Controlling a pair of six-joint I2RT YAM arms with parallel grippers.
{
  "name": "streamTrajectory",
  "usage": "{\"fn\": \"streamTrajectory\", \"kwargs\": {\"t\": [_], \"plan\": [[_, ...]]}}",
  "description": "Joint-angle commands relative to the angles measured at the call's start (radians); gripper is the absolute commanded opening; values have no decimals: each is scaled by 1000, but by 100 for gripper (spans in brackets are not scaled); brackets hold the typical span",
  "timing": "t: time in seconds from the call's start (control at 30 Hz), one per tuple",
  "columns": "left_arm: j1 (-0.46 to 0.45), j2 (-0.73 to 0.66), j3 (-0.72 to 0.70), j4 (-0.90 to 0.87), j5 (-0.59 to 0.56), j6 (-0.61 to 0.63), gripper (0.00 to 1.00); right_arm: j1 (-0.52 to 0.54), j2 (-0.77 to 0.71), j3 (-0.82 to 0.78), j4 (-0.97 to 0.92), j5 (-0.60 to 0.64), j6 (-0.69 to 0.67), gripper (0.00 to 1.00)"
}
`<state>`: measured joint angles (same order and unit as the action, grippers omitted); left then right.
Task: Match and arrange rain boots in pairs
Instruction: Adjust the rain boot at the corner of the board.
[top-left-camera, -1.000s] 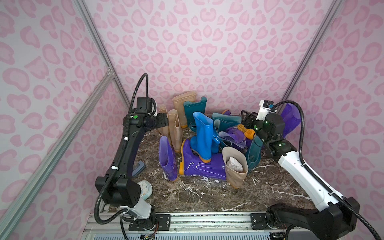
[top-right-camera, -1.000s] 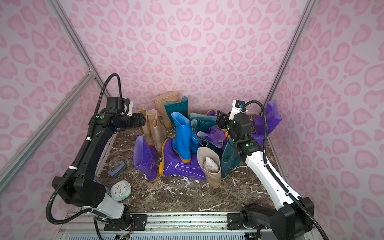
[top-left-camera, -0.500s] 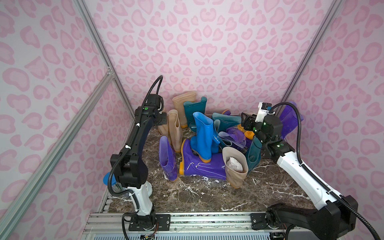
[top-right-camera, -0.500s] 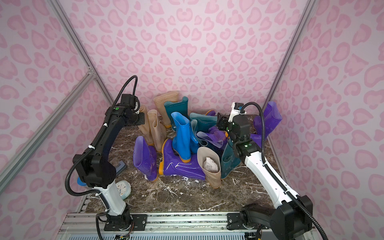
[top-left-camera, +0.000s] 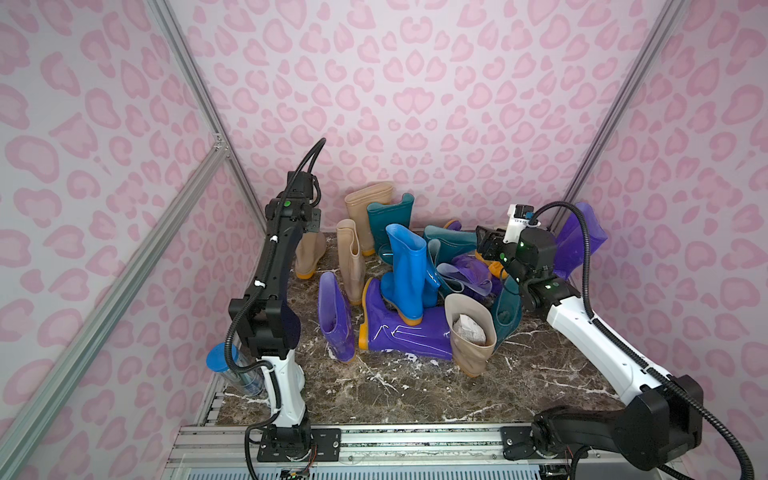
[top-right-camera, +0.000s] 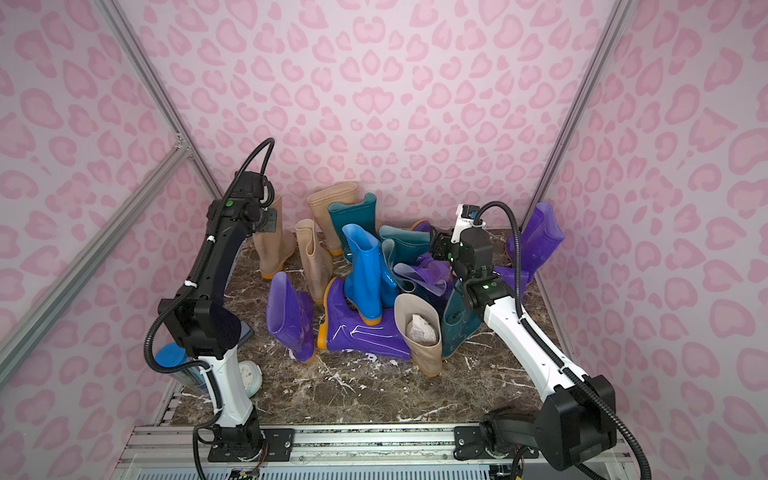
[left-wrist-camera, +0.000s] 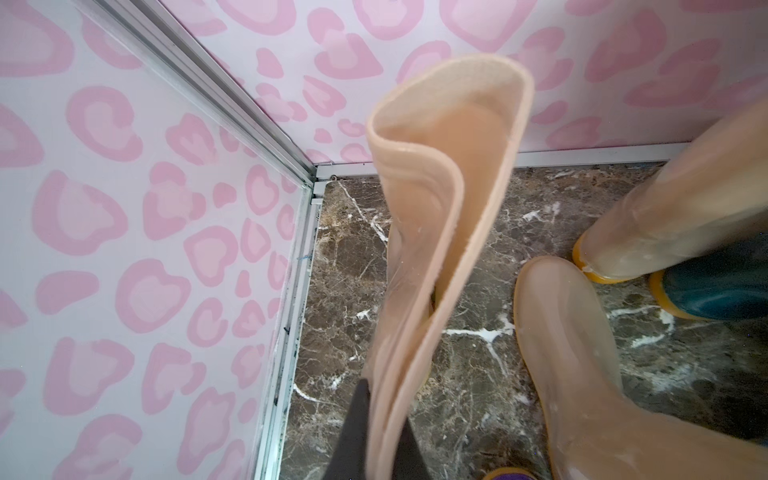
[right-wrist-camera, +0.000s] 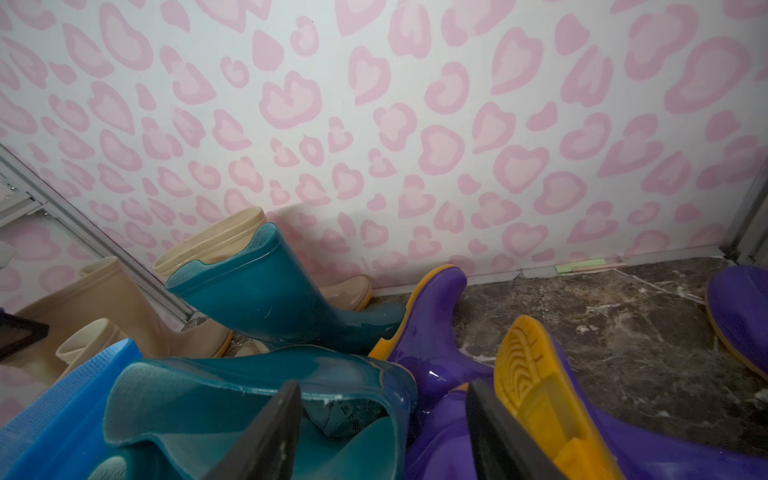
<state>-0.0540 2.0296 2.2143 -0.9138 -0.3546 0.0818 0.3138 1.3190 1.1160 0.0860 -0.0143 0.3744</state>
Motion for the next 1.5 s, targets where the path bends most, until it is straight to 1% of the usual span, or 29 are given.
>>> {"fn": "streamTrajectory", "kwargs": {"t": [0.0, 0.13, 0.27, 0.43, 0.6, 0.7, 0.83, 0.97, 1.07, 1.13, 1.2, 1.27, 1.3, 1.4, 1.47], "plan": [[26, 2, 15, 126, -39, 30, 2, 2, 15, 19, 27, -10, 2, 64], [74, 6, 12, 155, -23, 39, 2, 2, 26, 37, 27, -33, 15, 64], [111, -1, -1, 190, 4, 53, 2, 1, 33, 59, 4, -25, 0, 64], [129, -2, -16, 236, 28, 88, 2, 2, 58, 83, -2, -24, 2, 63], [146, -1, -18, 279, 33, 83, 2, 5, 90, 104, 1, -32, 8, 63], [172, 20, 16, 290, 33, 53, 2, 11, 111, 123, -10, -33, 5, 62], [212, 46, 93, 248, 82, -25, 2, 21, 121, 137, -14, -19, -2, 62], [216, 54, 108, 248, 108, -41, 2, 26, 123, 135, -9, -11, 1, 62], [222, 75, 100, 223, 96, -62, 2, 33, 131, 138, -9, -9, 3, 62], [223, 73, 59, 199, 95, -102, 2, 40, 138, 147, -18, -9, 1, 62], [223, 45, -45, 222, 98, -145, 2, 45, 143, 154, -24, -7, 0, 62], [223, 4, -173, 284, 96, -176, 2, 52, 141, 157, -28, -10, -4, 61], [223, -9, -212, 299, 94, -183, 2, 54, 138, 157, -29, -10, -5, 61], [223, -48, -275, 312, 98, -207, 2, 61, 126, 154, -34, -8, -11, 61], [223, -66, -276, 309, 134, -216, 2, 62, 118, 150, -33, -7, -14, 61]]}}
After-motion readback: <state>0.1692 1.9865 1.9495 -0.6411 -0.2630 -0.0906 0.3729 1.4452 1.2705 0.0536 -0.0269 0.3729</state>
